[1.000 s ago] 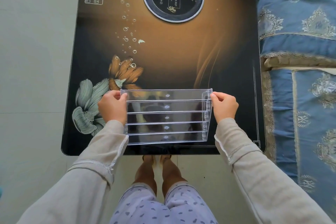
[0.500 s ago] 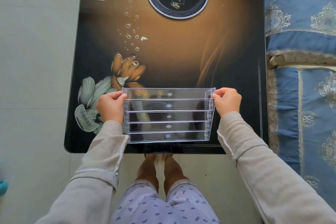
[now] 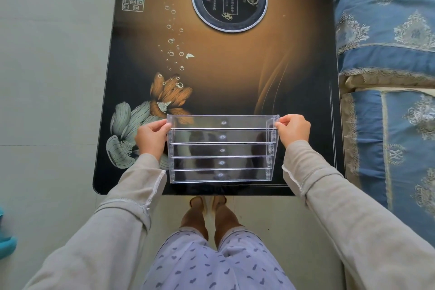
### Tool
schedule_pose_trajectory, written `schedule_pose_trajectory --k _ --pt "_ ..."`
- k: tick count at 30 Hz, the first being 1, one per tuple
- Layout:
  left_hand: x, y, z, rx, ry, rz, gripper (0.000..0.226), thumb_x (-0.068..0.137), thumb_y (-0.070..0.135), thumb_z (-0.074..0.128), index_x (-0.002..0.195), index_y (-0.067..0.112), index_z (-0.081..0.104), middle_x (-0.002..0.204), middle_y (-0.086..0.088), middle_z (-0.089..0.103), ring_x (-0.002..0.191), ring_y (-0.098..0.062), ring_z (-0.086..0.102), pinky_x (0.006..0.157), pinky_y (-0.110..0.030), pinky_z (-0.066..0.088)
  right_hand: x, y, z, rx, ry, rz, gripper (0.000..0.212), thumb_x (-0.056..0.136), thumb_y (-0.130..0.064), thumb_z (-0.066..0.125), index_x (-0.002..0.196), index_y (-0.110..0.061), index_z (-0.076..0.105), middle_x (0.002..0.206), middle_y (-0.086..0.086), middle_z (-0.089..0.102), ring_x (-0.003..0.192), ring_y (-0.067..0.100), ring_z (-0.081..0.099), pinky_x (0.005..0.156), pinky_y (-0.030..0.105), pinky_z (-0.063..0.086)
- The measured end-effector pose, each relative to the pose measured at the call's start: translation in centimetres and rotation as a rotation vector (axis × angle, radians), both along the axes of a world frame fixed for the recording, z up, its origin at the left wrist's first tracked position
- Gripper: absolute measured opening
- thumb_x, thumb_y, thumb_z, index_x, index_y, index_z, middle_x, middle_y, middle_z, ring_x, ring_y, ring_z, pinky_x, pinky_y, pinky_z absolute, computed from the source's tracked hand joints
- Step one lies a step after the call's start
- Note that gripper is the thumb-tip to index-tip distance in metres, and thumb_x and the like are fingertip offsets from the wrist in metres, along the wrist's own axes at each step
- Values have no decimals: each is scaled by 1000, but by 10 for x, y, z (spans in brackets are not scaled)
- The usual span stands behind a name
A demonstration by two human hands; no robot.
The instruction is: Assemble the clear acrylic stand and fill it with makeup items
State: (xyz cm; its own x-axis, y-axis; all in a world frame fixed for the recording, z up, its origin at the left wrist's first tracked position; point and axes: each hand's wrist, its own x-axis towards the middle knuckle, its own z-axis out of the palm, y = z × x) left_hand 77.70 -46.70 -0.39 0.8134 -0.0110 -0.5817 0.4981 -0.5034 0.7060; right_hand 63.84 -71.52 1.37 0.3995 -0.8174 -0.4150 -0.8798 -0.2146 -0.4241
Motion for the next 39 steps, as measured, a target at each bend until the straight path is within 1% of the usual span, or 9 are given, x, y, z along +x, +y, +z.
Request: schedule_pose_trajectory --k 5,16,24,27,30,34,35,37,39 --pt "-5 6 0 -70 43 -53 32 87 1 57 118 -6 58 119 -20 64 108 -31 63 94 -43 52 -5 2 2 -5 -1 1 18 87 -10 60 94 2 71 97 20 70 92 31 65 86 34 50" --pt "-7 8 -10 -26 -24 -123 31 87 3 57 117 -1 61 117 -17 66 109 -30 62 99 -47 48 -24 9 -4 -4 -7 -46 18 87 -10 59 94 2 70 97 20 70 93 32 64 86 35 50" --pt "-17 25 -9 6 -27 -138 33 84 5 62 117 0 61 114 -18 67 105 -30 63 96 -45 51 -43 20 -2 73 -100 -103 29 90 -18 55 113 -1 62 110 17 67 105 29 60 92 31 44" --pt "-35 48 -12 22 67 -121 24 86 4 58 108 0 65 102 -19 69 88 -30 64 87 -42 55 -69 34 -10 108 -88 -162 24 91 -13 50 108 -2 63 101 17 67 90 27 63 84 30 48" --pt "-62 79 -16 54 225 -171 21 88 0 53 105 -5 65 77 -9 64 62 -16 55 55 -25 53 -107 59 -23 207 -32 -224 22 88 -7 50 100 0 66 80 12 63 56 14 55 57 14 46" --pt "-104 132 -22 222 470 -312 23 88 0 50 106 -4 64 88 -14 60 57 -16 47 49 -24 43 -159 104 -37 368 59 -266 18 88 1 49 82 -1 66 67 11 59 48 14 49 44 11 43" --pt "-112 143 -22 249 502 -311 23 88 -1 50 106 -4 63 86 -14 60 56 -17 46 45 -22 44 -170 114 -38 396 83 -264 18 88 2 49 82 -2 66 61 8 57 48 15 49 42 10 43" --pt "-125 161 -18 269 542 -285 21 87 -4 49 102 -3 64 74 -11 58 53 -18 44 31 -12 40 -184 127 -36 424 133 -229 18 87 3 48 87 -2 66 58 5 55 51 19 49 49 19 45" --pt "-133 173 -14 272 552 -264 18 86 -4 50 95 1 65 72 -11 58 50 -16 47 28 -9 36 -189 131 -32 447 142 -209 19 87 5 46 84 -3 63 58 6 54 51 20 48 53 25 42"
